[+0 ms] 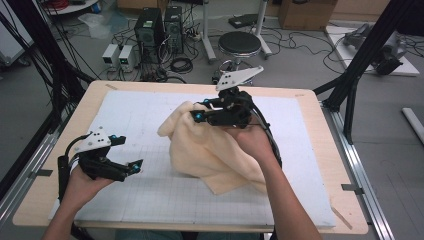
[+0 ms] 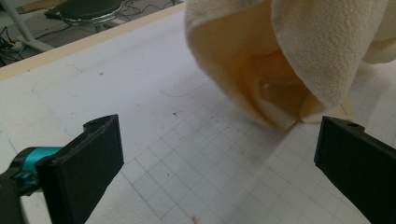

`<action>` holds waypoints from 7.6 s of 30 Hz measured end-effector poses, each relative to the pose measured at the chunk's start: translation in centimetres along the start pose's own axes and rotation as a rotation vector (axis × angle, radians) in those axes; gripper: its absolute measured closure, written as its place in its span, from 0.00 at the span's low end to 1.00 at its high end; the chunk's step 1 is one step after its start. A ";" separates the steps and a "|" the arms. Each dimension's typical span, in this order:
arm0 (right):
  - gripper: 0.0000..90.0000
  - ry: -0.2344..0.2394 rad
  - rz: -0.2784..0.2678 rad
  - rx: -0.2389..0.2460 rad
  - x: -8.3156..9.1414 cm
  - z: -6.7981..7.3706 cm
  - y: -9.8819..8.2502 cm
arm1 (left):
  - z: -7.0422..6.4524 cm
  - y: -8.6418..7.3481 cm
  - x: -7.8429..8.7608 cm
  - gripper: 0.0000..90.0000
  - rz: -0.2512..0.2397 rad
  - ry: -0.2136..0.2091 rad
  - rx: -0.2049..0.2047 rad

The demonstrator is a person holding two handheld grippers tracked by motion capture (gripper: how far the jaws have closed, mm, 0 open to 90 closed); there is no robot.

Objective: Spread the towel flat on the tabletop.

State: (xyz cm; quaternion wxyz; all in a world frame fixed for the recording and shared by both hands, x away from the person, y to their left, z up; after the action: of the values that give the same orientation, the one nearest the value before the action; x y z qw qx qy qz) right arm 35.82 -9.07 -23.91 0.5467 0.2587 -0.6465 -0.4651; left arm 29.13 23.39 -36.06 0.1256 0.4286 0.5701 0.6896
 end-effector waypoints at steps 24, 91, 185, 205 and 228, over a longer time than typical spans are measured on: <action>0.46 -0.053 0.138 -0.080 -3.8 -3.6 -9.8 | -1.5 -1.2 -3.2 0.04 0.050 -0.047 -0.032; 0.81 0.045 0.170 -0.035 2.4 2.5 -16.0 | -2.5 1.8 -0.9 0.94 0.143 -0.093 -0.209; 0.63 -0.058 0.170 -0.072 1.8 -0.8 -17.9 | -6.1 -2.6 -10.0 0.60 0.215 -0.314 -0.109; 0.60 -0.020 0.193 -0.055 1.9 -0.3 -19.3 | -8.1 -3.2 -12.1 0.93 0.322 -0.385 -0.205; 0.59 0.001 0.216 -0.016 0.4 0.6 -18.8 | -2.2 -4.2 -0.5 0.75 0.216 -0.325 -0.121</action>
State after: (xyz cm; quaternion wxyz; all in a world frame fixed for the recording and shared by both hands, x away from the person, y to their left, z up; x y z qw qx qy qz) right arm 31.85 -17.40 -40.33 0.5961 0.1835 -0.6664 -0.4086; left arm 26.43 22.90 -39.99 0.1669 0.5847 0.4508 0.6535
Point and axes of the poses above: each handheld gripper's, and its own axes: x roughly backward along the jaws, y roughly out of its top, z roughly to its left, the point moved 2 cm from there along -x, roughly forward along the jaws, and after that the axes turned 1 degree about y, right-handed, at the moved point
